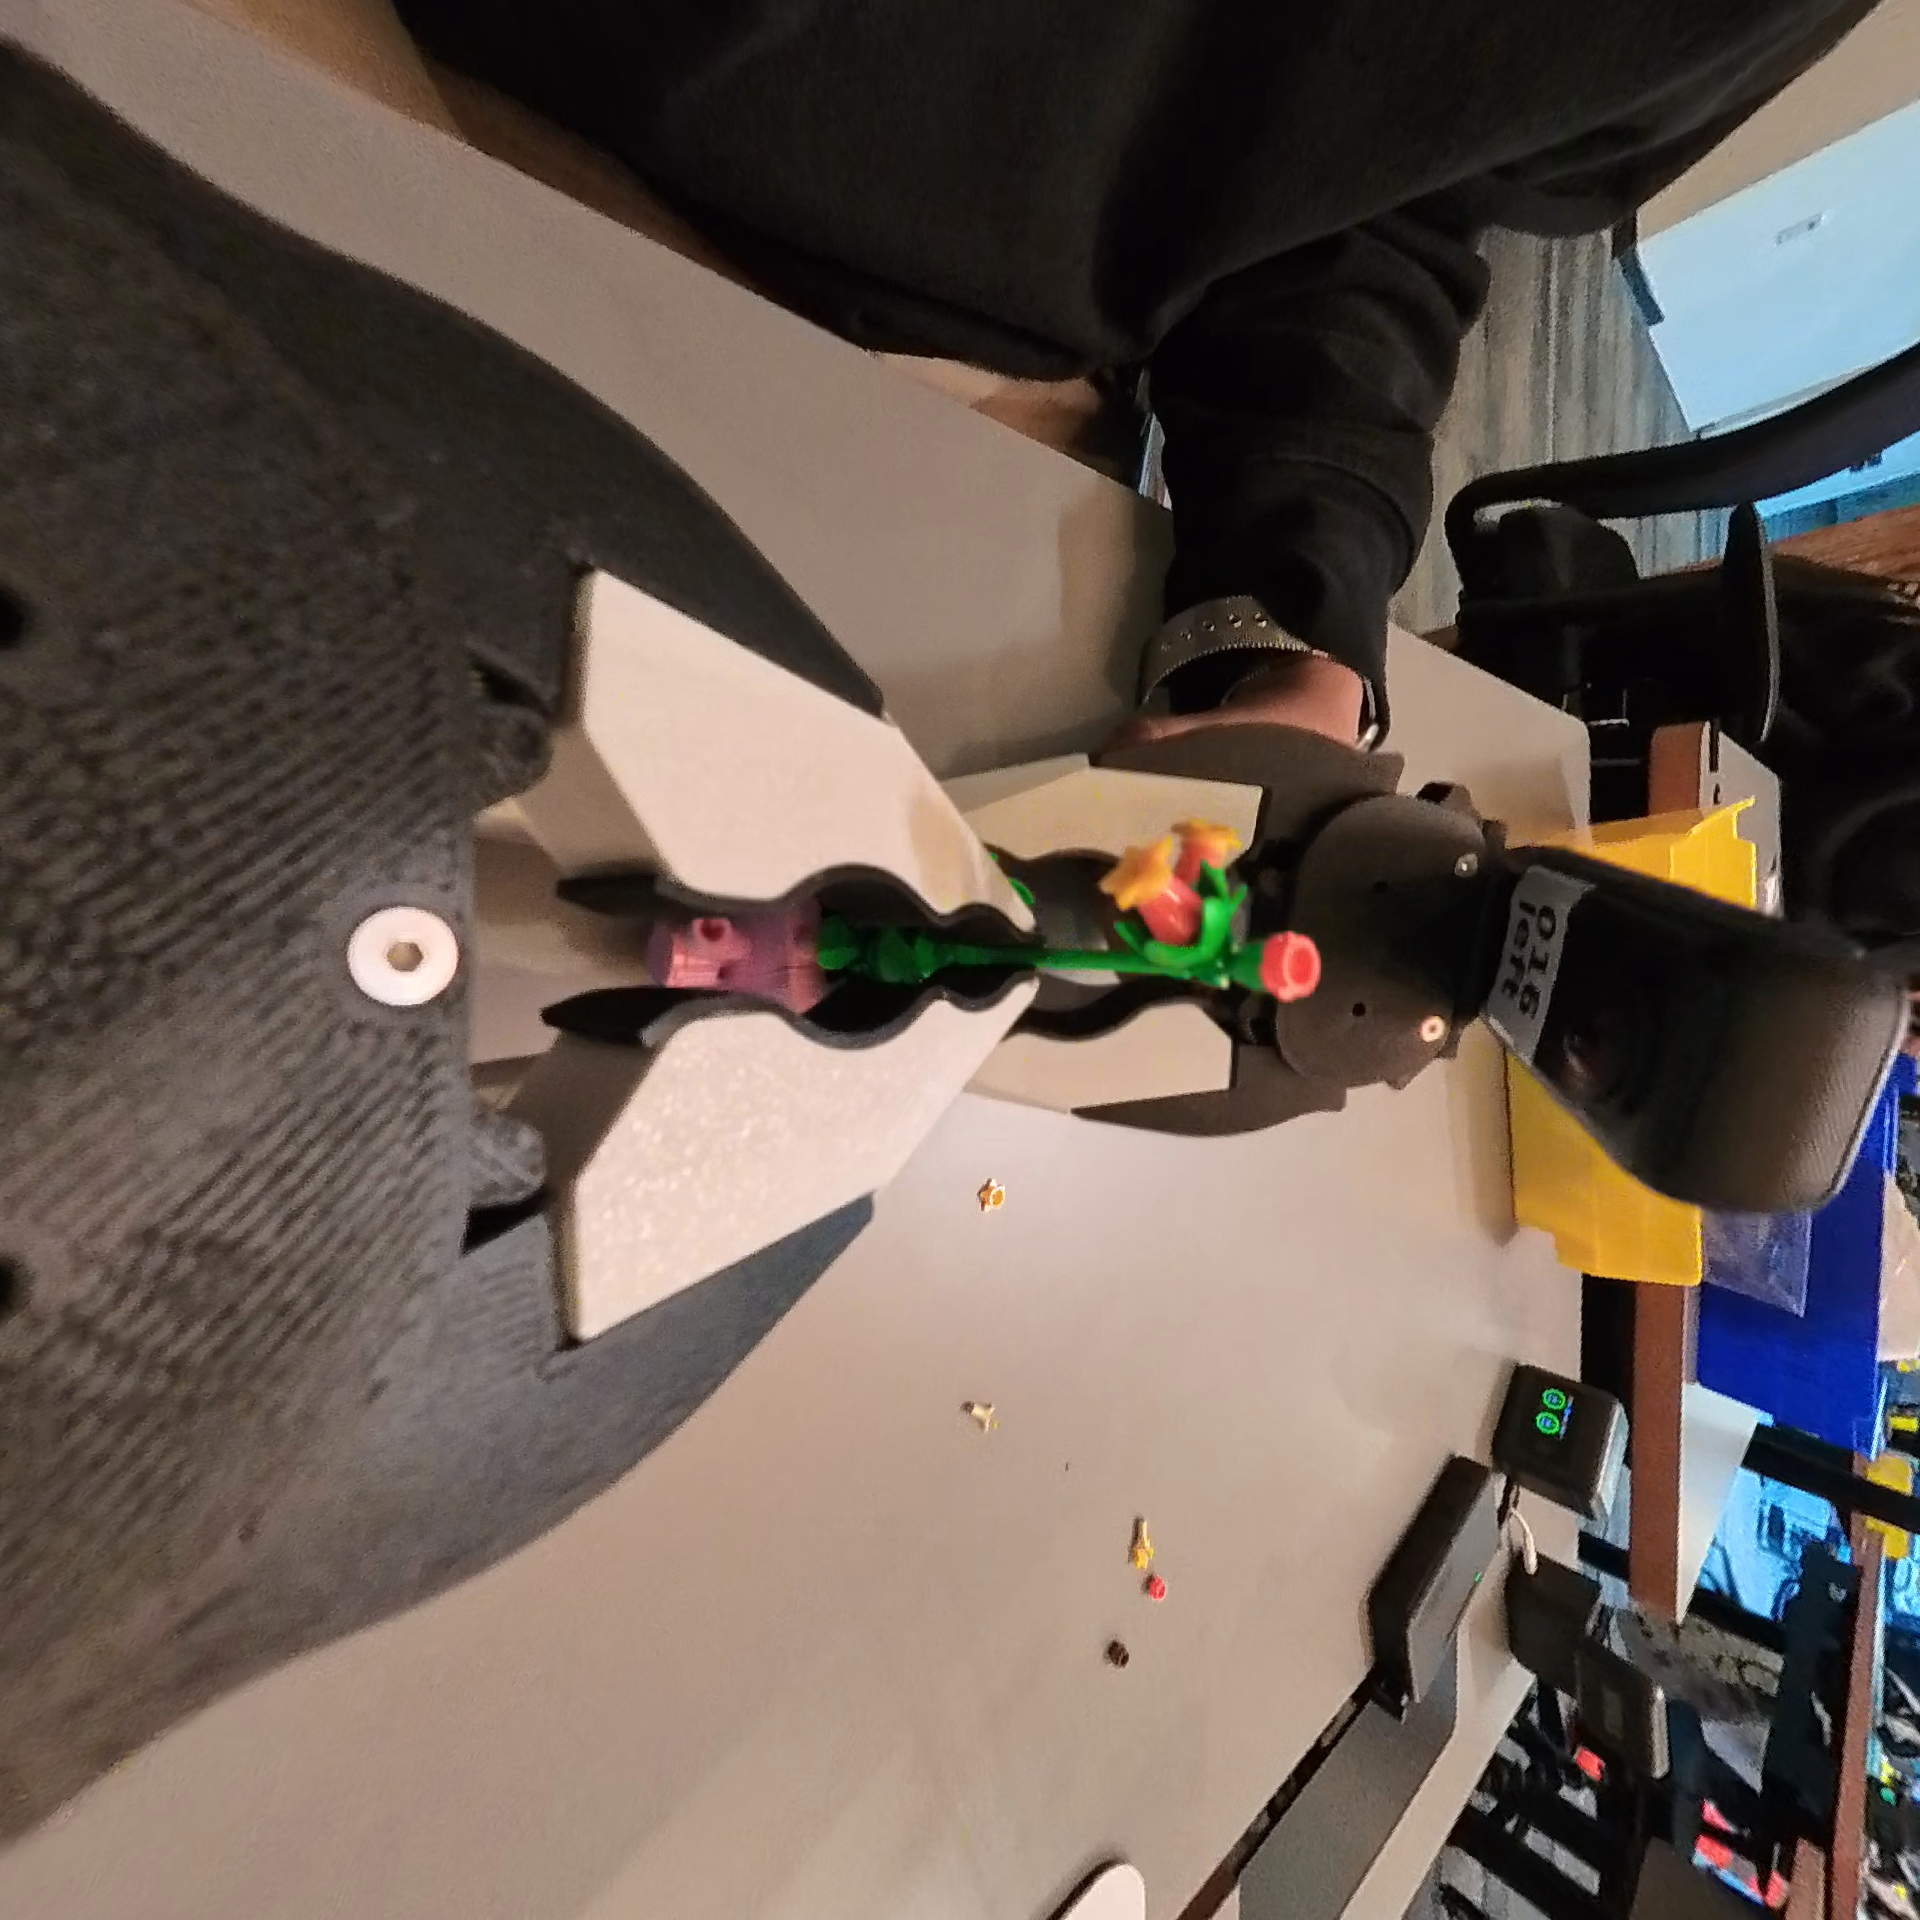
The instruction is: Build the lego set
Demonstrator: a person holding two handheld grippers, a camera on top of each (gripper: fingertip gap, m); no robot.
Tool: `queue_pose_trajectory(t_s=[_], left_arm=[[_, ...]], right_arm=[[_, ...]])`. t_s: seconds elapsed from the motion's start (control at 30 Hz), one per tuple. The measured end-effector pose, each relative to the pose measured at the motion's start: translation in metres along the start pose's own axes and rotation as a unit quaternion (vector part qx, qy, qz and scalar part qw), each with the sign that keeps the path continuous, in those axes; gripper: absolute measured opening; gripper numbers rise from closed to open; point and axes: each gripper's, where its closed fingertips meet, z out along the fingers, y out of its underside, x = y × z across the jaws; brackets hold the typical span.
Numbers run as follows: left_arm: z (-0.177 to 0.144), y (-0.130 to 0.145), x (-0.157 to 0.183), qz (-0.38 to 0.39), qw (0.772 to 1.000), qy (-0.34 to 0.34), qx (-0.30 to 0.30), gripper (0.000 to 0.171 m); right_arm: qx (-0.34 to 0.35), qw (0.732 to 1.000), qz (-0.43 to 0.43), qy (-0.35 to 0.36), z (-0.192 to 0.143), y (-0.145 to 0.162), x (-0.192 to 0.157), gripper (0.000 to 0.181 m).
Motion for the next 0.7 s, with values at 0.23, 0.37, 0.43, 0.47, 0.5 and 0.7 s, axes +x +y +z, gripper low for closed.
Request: queue_pose_trajectory(t_s=[0.23, 0.37, 0.43, 0.47, 0.5, 0.7], left_arm=[[0.000, 0.000, 0.001, 0.008, 1.000, -0.002, -0.001, 0.045], [0.001, 0.002, 0.002, 0.010, 1.000, 0.000, -0.007, 0.046], [0.001, 0.002, 0.001, 0.006, 1.000, 0.000, -0.008, 0.046], [0.001, 0.002, 0.000, -0.001, 1.000, 0.000, -0.006, 0.045], [0.000, 0.002, -0.001, -0.008, 1.000, 0.001, -0.006, 0.045], [0.000, 0.002, -0.001, -0.010, 1.000, 0.000, -0.007, 0.045]], right_arm=[[0.000, 1.000, -0.004, 0.015, 0.001, 0.001, 0.002, 0.000], [0.006, 0.999, -0.020, 0.025, 0.001, 0.000, -0.003, 0.000], [-0.003, 0.999, -0.037, 0.030, 0.002, -0.001, -0.007, 0.001], [-0.011, 0.998, -0.046, 0.038, 0.002, -0.001, -0.007, 0.001], [-0.019, 0.997, -0.055, 0.047, 0.002, -0.001, -0.005, 0.001], [-0.012, 0.996, -0.042, 0.077, 0.003, 0.000, 0.008, 0.000]])
